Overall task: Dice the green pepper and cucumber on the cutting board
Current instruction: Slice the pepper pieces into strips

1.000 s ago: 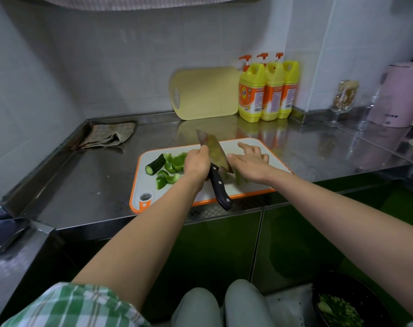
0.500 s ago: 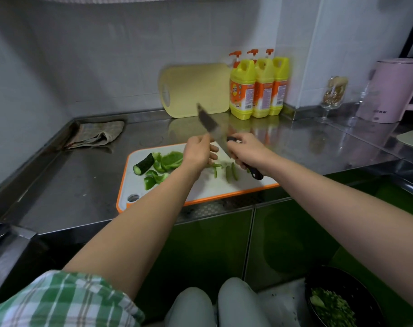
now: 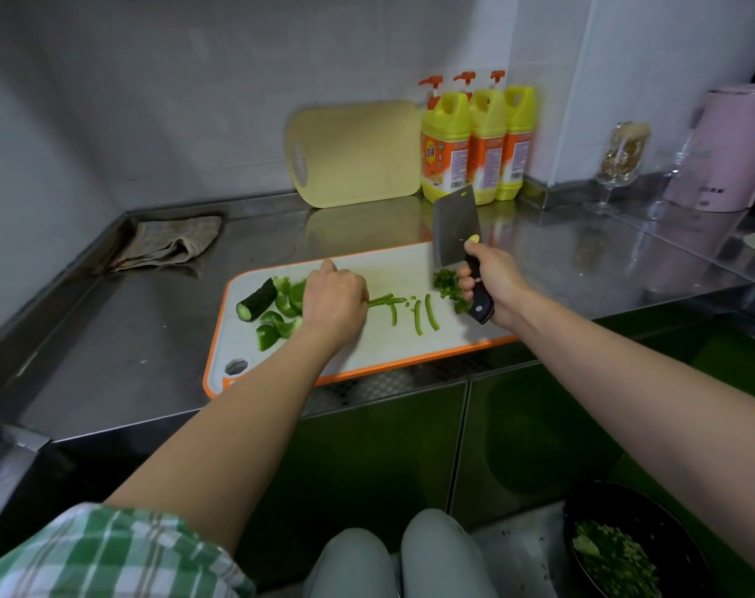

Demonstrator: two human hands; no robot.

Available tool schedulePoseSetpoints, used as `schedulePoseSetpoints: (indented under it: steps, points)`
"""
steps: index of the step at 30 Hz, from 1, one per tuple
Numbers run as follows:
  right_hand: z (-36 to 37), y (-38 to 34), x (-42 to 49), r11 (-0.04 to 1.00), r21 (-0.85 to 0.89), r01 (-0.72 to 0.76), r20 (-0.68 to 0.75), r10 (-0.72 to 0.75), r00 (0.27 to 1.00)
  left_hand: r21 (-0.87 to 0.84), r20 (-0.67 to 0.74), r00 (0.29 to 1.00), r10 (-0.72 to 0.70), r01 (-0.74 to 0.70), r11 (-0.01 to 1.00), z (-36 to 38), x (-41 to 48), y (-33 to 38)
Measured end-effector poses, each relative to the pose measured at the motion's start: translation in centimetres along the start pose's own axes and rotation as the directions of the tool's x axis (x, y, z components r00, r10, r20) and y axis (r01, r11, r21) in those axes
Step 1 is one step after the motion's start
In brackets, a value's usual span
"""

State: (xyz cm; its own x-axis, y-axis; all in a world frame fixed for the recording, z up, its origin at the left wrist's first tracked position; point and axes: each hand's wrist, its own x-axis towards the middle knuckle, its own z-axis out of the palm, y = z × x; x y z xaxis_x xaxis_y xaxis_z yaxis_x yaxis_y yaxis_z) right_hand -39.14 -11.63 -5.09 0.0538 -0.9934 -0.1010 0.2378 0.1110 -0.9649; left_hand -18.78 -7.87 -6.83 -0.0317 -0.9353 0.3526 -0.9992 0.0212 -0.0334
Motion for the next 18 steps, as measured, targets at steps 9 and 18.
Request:
schedulePoseSetpoints:
  steps: [9,18]
  points:
    - [-0.4,0.0,0.1,0.999,-0.033,0.000,0.027,0.001,1.000,-0.027,-0.032,0.997,-0.067,0.066,0.997,1.2,0.9,0.6]
    - [-0.8,0.1,-0.2,0.998,-0.061,0.003,0.076,0.001,0.997,-0.098,-0.018,0.999,-0.028,0.026,0.995,0.6,1.9,3.0]
